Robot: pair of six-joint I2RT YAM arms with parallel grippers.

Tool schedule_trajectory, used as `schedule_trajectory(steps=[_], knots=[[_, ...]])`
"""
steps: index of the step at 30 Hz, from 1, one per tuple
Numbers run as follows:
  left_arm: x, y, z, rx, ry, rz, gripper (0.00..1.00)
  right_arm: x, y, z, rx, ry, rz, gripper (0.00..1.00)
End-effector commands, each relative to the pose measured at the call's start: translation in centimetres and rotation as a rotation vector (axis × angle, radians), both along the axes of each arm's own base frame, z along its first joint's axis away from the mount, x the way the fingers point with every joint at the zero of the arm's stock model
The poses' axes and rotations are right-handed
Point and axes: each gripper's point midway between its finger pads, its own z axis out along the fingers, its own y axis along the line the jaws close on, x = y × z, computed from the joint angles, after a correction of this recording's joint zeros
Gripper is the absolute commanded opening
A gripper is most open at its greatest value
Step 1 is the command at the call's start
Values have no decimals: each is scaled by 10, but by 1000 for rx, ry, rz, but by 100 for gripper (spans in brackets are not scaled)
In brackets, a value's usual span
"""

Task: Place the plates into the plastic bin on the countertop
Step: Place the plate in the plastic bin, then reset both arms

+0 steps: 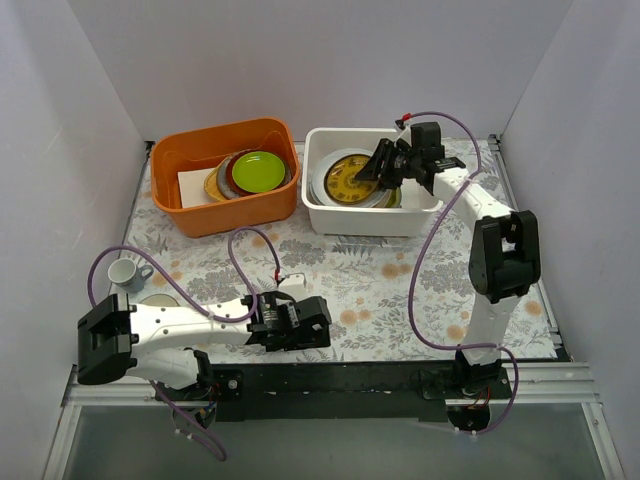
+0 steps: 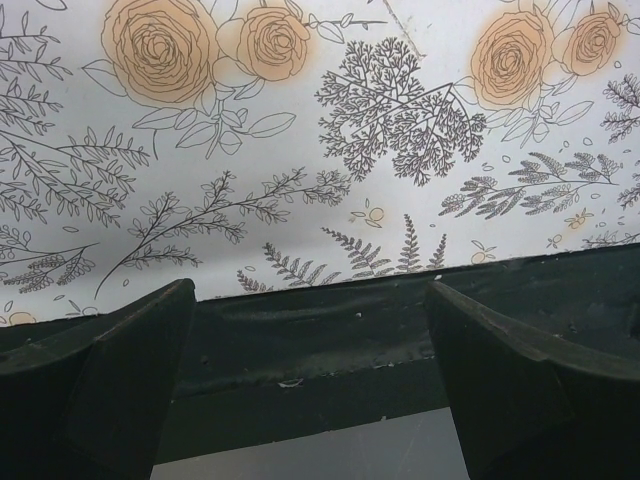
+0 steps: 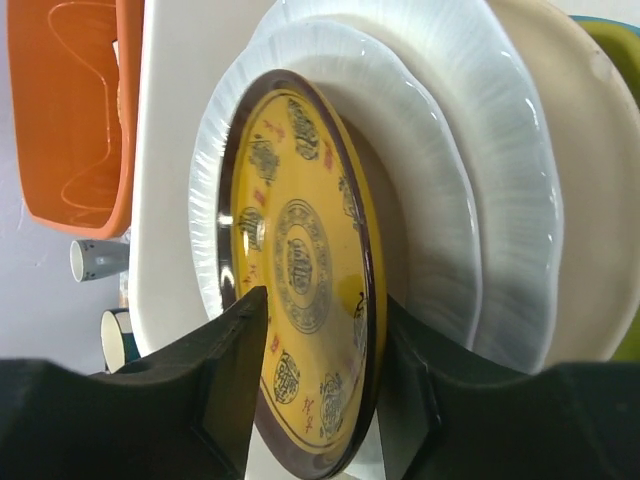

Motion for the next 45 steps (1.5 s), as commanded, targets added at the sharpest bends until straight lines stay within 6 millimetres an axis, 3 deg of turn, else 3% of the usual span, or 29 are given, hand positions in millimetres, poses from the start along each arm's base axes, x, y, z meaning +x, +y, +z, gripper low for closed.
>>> schedule_trajectory(steps=[1,7,15,17,19,20,22,23,24,26,31,32,34,35,36,39,43,45], knots=[[3,8,8,-12,-33,26,98,-5,-24,16,-66,-52,-41,55],[1,10,11,-17,-32,38,98,-17,-39,37,-69,-88,-67,63],[-6,11,17,-29,-34,50,98,-36,-56,65,-106,-130,-77,66],[-8,11,18,-30,-35,52,98,-45,-61,66,-117,-130,-81,68],[-11,12,19,-33,-33,52,98,-55,-66,79,-121,-172,-81,69],[-11,11,19,-36,-34,54,98,-62,-68,77,-131,-164,-80,72],[-13,13,18,-34,-35,69,98,-74,-74,91,-143,-210,-87,75],[-13,14,18,-32,-35,72,98,-81,-76,86,-149,-201,-87,78],[-14,15,17,-28,-36,70,98,-90,-79,97,-148,-233,-94,80],[-15,15,18,-33,-37,76,98,-106,-84,102,-154,-261,-92,84],[-15,11,22,-64,-56,62,98,-140,-93,94,-178,-263,-88,91],[-13,7,28,-102,-69,59,98,-150,-95,97,-179,-285,-88,92],[-12,6,30,-137,-82,55,98,-163,-100,79,-202,-258,-95,96],[-11,1,41,-201,-101,44,98,-172,-103,83,-201,-280,-103,98],[-9,0,44,-223,-115,41,98,-179,-105,68,-211,-256,-104,98],[-5,0,62,-306,-162,30,98,-198,-112,60,-221,-257,-121,98],[3,4,81,-330,-222,23,98,-223,-116,18,-235,-169,-113,98],[6,6,88,-321,-240,28,98,-231,-115,8,-231,-151,-98,98]])
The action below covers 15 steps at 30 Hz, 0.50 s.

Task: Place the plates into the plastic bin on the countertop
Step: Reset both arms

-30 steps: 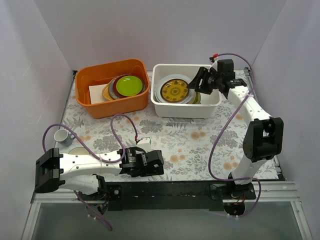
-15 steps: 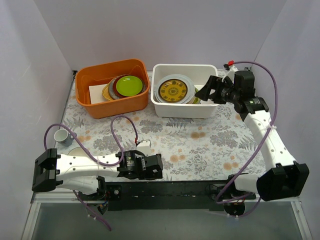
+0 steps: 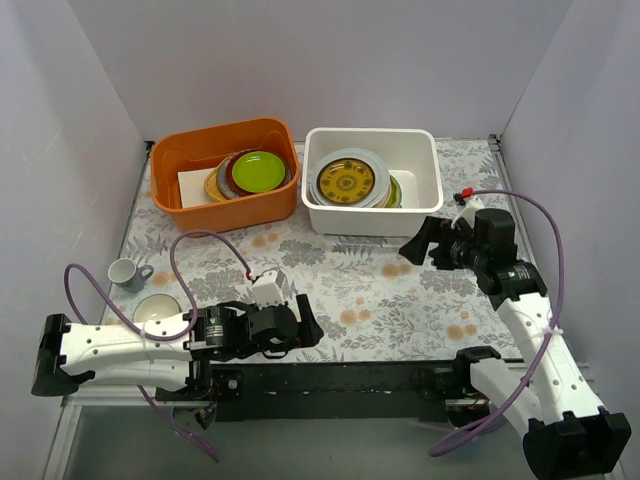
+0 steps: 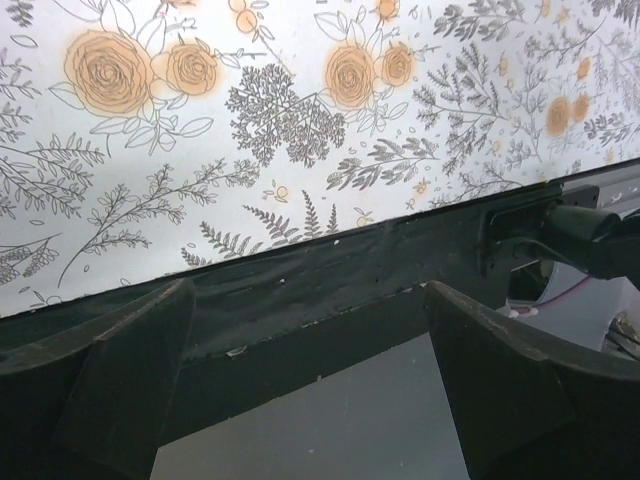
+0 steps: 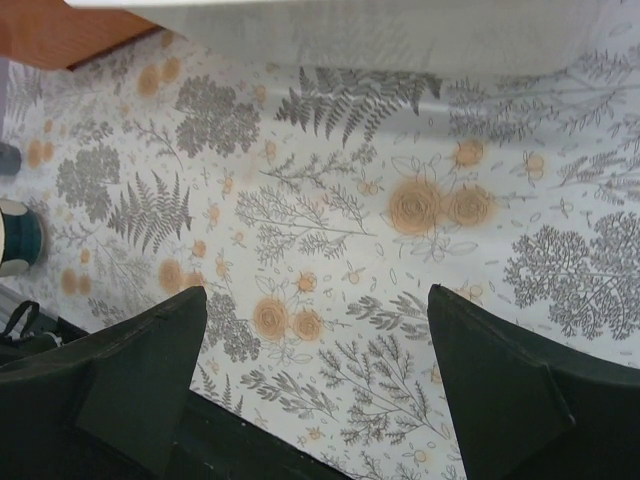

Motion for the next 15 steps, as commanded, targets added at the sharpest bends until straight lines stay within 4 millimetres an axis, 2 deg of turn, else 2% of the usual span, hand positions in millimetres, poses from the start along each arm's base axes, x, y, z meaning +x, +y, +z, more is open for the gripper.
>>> schedule_trajectory(steps=[1,5,8,12,14,15], knots=[[17,2,23,-6,-99,43,98,-16,-4,-30,-20,55,7,98],[24,-6,36,-23,-136,34,98,-32,-4,-66,-16,121,21,98],[30,-18,40,-43,-146,-11,98,-39,-3,-79,-14,141,30,98],[43,-33,33,-39,-117,-79,98,-48,-5,-100,-23,181,36,98],[55,-39,26,-41,-107,-94,98,-49,-4,-103,-16,184,41,98],[53,-45,23,-53,-78,-132,98,-50,-4,-104,-16,186,40,98]])
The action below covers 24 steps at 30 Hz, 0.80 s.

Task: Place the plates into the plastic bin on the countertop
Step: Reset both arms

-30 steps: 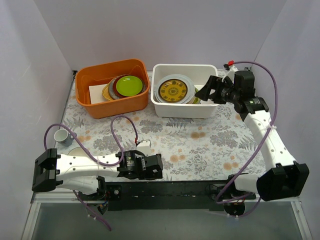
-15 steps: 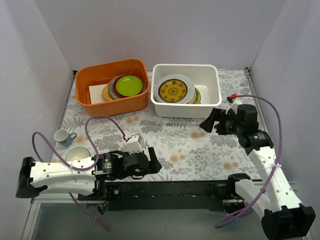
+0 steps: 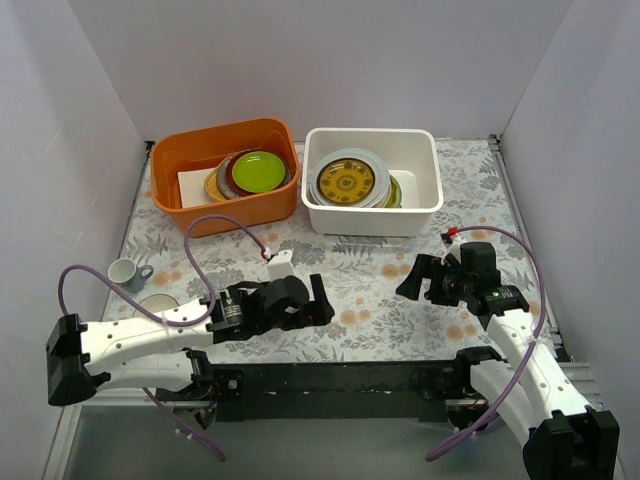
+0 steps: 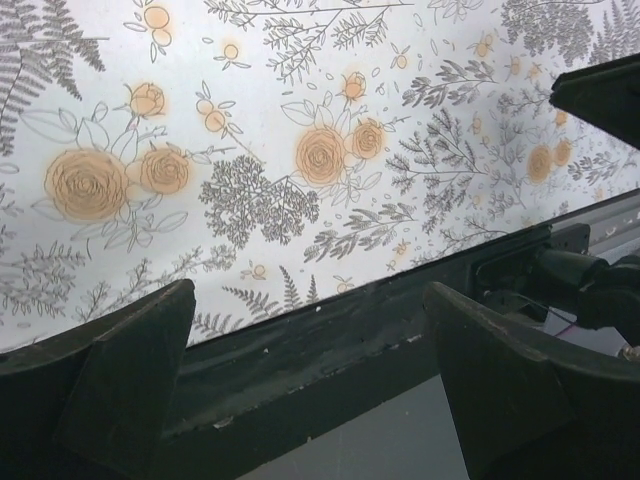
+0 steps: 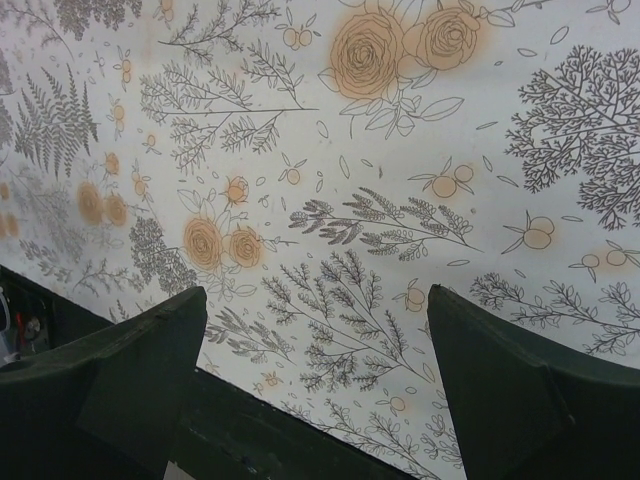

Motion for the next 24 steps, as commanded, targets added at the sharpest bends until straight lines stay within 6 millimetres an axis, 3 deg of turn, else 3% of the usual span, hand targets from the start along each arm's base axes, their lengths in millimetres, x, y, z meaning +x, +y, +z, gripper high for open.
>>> schedule_trajectory(steps=[1,2,6,13,18,24], knots=[[10,-28,7,-66,13,-144,98,6,2,6,16,-52,17,98],[22,-30,8,-90,14,-129,98,6,3,6,17,-51,22,98],[29,-43,-9,-126,103,-210,98,9,3,7,22,-50,17,98],[68,-41,-11,-175,110,-198,98,16,1,3,37,-24,5,98],[99,-30,-16,-189,127,-159,98,19,-1,-2,43,-17,0,98],[119,-18,-31,-172,138,-115,98,23,-5,-5,38,-17,-8,98]])
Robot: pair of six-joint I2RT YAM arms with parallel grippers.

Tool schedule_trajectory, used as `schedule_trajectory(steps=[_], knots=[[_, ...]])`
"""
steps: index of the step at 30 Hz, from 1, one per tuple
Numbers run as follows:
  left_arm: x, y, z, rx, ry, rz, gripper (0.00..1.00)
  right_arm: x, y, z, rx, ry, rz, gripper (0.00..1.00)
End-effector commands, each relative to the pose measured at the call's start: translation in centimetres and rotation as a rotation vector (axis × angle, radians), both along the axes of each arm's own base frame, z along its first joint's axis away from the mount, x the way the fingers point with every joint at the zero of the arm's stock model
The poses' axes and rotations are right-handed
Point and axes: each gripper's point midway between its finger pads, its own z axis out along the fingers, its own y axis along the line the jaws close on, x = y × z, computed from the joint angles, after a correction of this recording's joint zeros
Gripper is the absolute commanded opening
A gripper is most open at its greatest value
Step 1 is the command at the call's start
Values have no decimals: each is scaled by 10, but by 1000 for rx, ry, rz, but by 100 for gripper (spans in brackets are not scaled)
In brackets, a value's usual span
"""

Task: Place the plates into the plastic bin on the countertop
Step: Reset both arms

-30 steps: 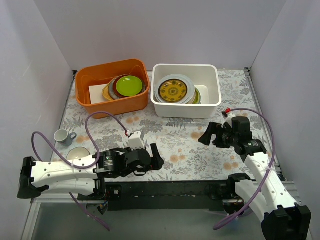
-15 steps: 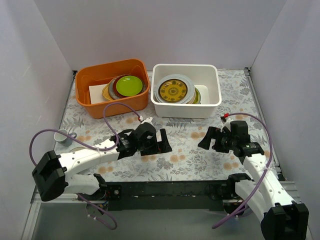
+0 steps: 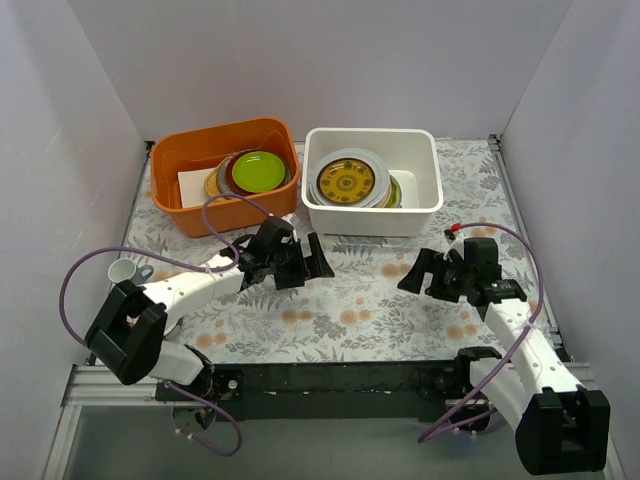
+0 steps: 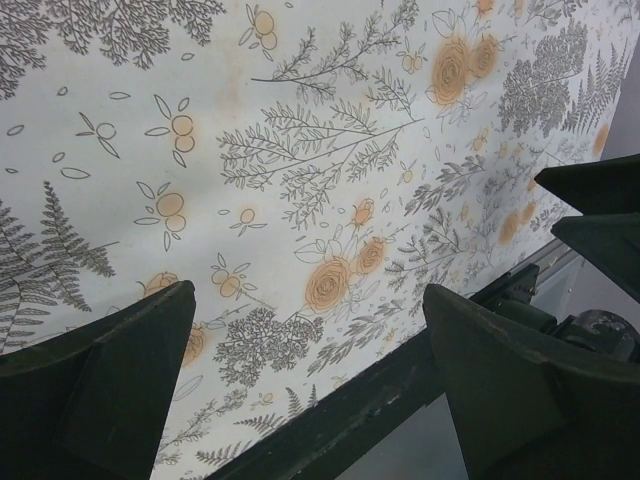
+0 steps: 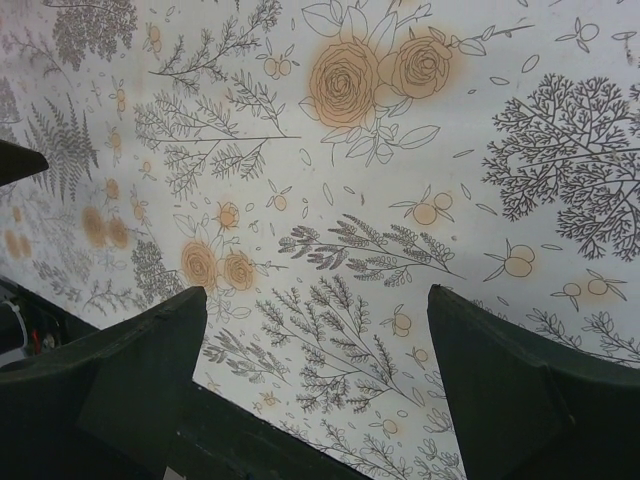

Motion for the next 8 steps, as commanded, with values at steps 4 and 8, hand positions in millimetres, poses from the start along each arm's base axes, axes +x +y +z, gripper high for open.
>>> schedule_trajectory(steps=[4,8], knots=[[15,-1,19,-77,-73,-20,98,12,-1,7,1,-58,18,98],[20,5,27,-70,-115,9,98,17,-4,10,-20,-73,9,98]])
